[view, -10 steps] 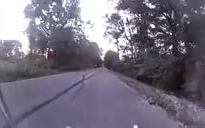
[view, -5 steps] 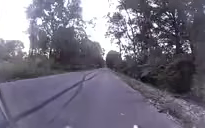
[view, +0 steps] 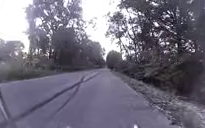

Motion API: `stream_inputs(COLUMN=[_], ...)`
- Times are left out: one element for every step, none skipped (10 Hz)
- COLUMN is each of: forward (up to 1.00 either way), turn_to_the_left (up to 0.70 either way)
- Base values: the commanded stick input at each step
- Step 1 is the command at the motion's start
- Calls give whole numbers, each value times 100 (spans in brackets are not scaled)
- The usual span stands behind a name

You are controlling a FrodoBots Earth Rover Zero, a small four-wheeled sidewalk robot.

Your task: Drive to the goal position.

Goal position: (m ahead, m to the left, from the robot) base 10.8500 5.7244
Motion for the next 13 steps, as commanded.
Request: stream_inputs(forward=[70, 70, 70, 70, 70, 70, 70, 70, 70, 70, 70, 70, 70], turn_to_the_left=[0, 0, 0, 0, 0, 0, 0, 0, 0, 0, 0, 0, 0])
